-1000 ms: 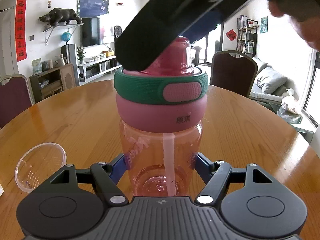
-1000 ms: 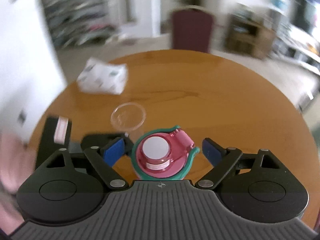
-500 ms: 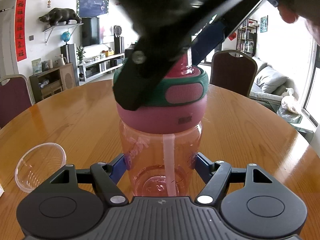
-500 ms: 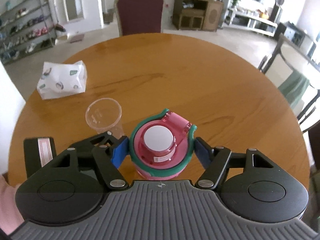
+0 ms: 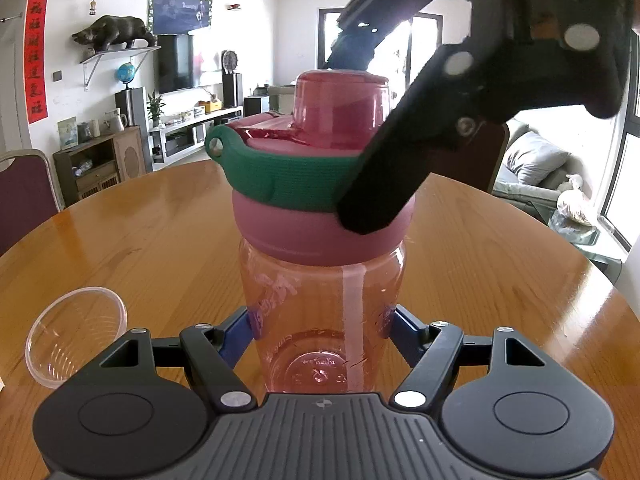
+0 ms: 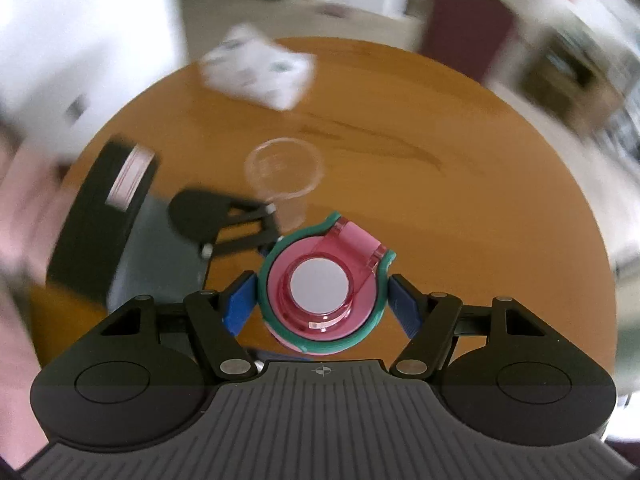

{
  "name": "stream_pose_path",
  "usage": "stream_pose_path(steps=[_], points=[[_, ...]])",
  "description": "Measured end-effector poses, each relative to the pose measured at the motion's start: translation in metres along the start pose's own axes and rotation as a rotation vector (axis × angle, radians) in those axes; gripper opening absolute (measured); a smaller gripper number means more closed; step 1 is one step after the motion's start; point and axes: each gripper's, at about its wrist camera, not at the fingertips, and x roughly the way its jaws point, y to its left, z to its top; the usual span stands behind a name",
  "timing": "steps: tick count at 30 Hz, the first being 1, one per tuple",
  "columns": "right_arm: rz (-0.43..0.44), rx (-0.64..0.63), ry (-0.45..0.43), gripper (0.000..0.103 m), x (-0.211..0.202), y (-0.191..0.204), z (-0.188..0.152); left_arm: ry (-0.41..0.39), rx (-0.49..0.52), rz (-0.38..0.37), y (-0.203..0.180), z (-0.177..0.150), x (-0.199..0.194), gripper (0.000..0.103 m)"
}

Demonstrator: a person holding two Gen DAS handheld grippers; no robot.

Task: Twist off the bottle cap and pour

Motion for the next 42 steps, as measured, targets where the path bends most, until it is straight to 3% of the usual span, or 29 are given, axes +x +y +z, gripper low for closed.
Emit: stream_pose_path(steps=[4, 7, 10, 13, 15, 17, 23, 29, 38, 42], points=[[-0.013, 0.054, -0.019, 0.075, -0.002, 0.002, -0.001, 0.001, -0.005, 0.012, -0.003, -0.001, -0.001, 0.071], [-0.104, 0.251, -0.050, 0.093, -0.006, 0.012, 0.004, -0.001, -0.011, 0.023, -0.005, -0.002, -0.002, 0.071], [-0.197, 0.538, -0.075, 0.094, -0.008, 0.017, 0.007, 0.001, -0.014, 0.030, -0.007, -0.002, -0.003, 0.071], [-0.267, 0.764, -0.036, 0.092, -0.004, 0.018, 0.006, 0.003, -0.013, 0.031, -0.008, -0.003, -0.004, 0.071], [-0.303, 0.819, -0.024, 0.089, 0.000, 0.020, 0.007, 0.004, -0.013, 0.032, -0.008, -0.003, -0.004, 0.071], [-0.342, 0.849, -0.014, 0.076, 0.003, 0.022, 0.008, 0.005, -0.013, 0.031, -0.008, -0.002, -0.005, 0.071], [-0.370, 0.805, 0.001, 0.071, 0.007, 0.029, 0.012, 0.003, -0.012, 0.025, -0.007, 0.001, -0.004, 0.071], [-0.294, 0.691, 0.022, 0.071, 0.005, 0.018, 0.008, 0.006, -0.008, 0.014, -0.005, 0.003, -0.004, 0.071], [-0.083, 0.322, 0.064, 0.071, 0.003, 0.002, 0.010, 0.002, -0.015, 0.009, 0.011, -0.001, -0.011, 0.071], [0.003, 0.076, 0.062, 0.071, 0.004, 0.001, 0.011, 0.004, -0.013, 0.009, 0.011, 0.000, -0.009, 0.071]])
